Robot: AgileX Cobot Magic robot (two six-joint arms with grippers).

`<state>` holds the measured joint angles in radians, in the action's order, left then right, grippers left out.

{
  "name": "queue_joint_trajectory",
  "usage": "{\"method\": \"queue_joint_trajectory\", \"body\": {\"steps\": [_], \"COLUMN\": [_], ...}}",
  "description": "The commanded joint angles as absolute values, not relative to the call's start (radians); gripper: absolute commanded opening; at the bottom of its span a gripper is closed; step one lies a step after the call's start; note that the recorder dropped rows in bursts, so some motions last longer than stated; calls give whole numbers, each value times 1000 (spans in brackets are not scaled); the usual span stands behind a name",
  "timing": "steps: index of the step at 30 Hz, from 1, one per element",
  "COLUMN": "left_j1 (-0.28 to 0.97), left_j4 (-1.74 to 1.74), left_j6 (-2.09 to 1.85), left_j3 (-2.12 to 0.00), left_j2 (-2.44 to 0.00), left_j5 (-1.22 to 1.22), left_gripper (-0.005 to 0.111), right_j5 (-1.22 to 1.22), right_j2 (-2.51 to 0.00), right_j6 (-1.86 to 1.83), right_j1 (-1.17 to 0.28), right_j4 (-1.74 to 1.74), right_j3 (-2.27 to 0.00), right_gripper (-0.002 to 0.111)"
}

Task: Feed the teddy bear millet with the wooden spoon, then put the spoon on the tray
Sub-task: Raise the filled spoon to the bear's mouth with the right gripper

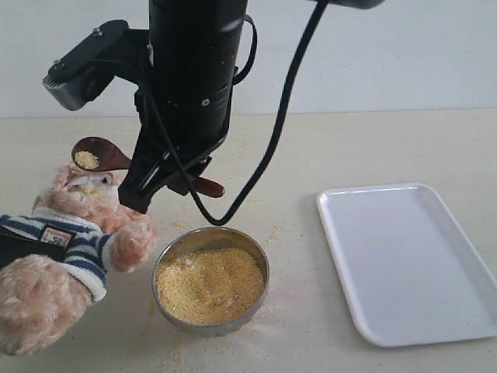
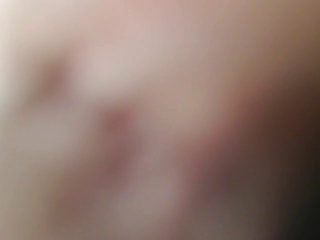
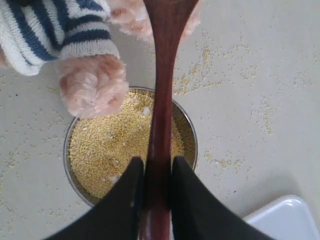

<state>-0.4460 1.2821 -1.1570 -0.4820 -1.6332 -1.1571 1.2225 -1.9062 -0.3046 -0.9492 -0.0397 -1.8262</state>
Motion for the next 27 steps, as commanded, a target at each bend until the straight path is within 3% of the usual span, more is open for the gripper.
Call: {"method": "queue_joint_trajectory", "body": {"steps": [1,16,27], "left_j1": [-448,-448,-448], "left_j4": [1311,1319,1326], "left_j6": [-1151,-1153,-1156], "left_j3": [-479,-479,-479], "left_j2": [-1632,-1632,-1632], "left_j5": [-1187,-1185,-1181], "left_gripper": [5,5,5], "right_j5": [1221,1180,1131], "right_j2": [-1919,-1967,-1967], "right_j6": [-298,-357,-346], "right_j1": [-946,-959,-1078], "right_j4": [-35,-73,-395], "right_j3": [-1837,-1837,-1837], "right_gripper": [0,0,0]}}
